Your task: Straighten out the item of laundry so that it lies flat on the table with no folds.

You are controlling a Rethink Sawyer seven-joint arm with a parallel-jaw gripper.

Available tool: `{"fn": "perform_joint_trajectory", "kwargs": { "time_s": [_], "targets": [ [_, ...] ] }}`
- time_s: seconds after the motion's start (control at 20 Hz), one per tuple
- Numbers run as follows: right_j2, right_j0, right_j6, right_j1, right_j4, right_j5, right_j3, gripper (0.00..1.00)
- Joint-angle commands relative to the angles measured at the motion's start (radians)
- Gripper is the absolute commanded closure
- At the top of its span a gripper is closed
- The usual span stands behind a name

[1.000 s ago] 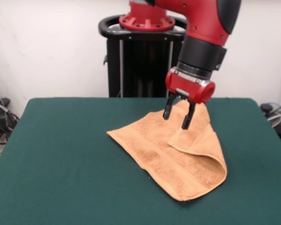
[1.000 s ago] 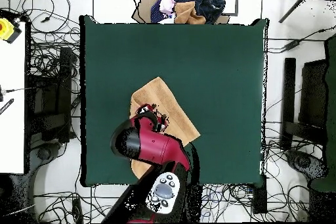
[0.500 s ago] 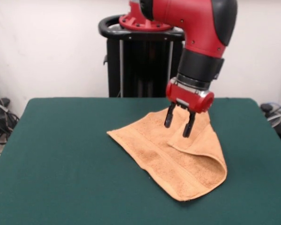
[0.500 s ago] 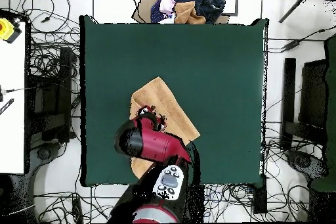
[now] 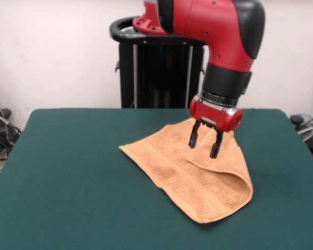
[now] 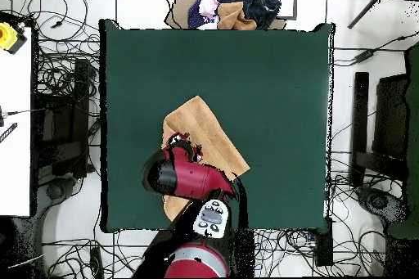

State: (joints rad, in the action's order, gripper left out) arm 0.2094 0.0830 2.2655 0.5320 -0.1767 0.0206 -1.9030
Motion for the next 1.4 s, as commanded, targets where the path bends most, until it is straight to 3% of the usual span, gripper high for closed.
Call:
{"fn": "perform_joint_trajectory", "kwargs": {
  "time_s": [0.05, 0.7, 1.4],
  "targets": [
    [-0.159, -0.050, 0.121, -0.051, 0.044, 0.063, -0.006, 0.00],
    [-0.207, -0.081, 0.121, -0.138, 0.066, 0.093, 0.014, 0.00],
    [-0.231, -0.063, 0.172, -0.163, 0.063, 0.130, -0.073, 0.00]
  ]
}}
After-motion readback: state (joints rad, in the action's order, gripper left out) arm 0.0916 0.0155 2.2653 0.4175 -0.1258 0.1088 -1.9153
